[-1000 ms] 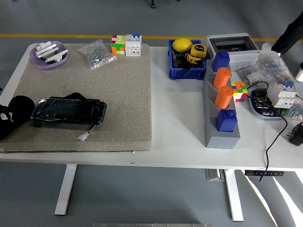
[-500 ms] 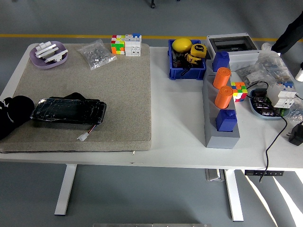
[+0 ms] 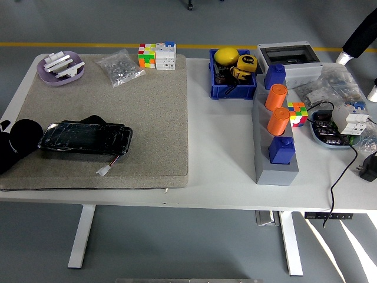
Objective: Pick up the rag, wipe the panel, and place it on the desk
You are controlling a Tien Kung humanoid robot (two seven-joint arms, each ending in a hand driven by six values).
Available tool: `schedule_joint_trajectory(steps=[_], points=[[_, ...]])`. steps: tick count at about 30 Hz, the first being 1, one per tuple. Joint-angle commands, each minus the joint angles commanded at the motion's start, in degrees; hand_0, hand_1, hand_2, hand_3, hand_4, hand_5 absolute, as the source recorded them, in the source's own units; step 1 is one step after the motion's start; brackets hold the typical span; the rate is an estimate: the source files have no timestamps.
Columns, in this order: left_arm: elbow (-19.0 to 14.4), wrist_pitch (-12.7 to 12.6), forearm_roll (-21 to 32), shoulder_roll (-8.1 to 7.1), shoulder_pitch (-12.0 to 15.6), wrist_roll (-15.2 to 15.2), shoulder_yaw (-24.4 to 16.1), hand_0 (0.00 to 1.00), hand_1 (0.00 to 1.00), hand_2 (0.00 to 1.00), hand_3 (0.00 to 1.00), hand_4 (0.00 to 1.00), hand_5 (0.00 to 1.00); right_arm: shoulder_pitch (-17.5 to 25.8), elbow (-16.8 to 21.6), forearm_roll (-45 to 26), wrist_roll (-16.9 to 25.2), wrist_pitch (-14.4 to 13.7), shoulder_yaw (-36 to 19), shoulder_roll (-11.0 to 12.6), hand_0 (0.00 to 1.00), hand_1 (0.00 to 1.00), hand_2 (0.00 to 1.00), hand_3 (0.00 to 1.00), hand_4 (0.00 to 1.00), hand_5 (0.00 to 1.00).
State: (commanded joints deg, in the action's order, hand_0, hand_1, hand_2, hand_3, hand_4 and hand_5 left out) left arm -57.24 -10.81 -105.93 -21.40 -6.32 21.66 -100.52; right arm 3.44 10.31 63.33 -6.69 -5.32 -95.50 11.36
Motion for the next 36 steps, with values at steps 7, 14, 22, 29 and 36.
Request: schedule_joint_trajectory(steps=[7, 14, 22, 29, 36], points=[[-0.1, 0.0, -0.1, -0.12, 0.3, 0.0, 0.0, 0.845, 0.805, 0.775, 0.682, 0.936, 0.362, -0.3, 0.0, -1.5, -2.5, -0.4, 1.8, 0.5, 0.774, 0.626, 0.676, 0.57, 0.996, 0.474], [-0.1, 0.1, -0.1, -0.55, 0.8, 0.0, -0.2, 0.844, 0.804, 0.775, 0.677, 0.935, 0.361, -0.1, 0.0, -3.4, -3.6, -0.7, 4.0, 0.7, 0.781, 0.666, 0.683, 0.58, 0.995, 0.475], [-0.2, 0.2, -0.5, -0.95, 0.9, -0.1, 0.2, 0.845, 0.805, 0.774, 0.675, 0.934, 0.361, 0.0, 0.0, -3.0, -3.7, -0.7, 4.3, 0.9, 0.786, 0.668, 0.686, 0.62, 0.995, 0.476], [0.1, 0.3, -0.4, -1.23, 0.8, -0.1, 0.5, 0.844, 0.805, 0.774, 0.672, 0.932, 0.36, -0.3, 0.0, -2.4, -3.7, -0.6, 4.2, 1.0, 0.792, 0.701, 0.702, 0.638, 0.995, 0.478], [0.4, 0.3, -0.3, -1.18, 0.5, -0.1, 0.5, 0.845, 0.806, 0.774, 0.67, 0.932, 0.361, -0.2, 0.0, -2.5, -3.8, -0.3, 3.8, 0.9, 0.796, 0.703, 0.703, 0.635, 0.994, 0.479]])
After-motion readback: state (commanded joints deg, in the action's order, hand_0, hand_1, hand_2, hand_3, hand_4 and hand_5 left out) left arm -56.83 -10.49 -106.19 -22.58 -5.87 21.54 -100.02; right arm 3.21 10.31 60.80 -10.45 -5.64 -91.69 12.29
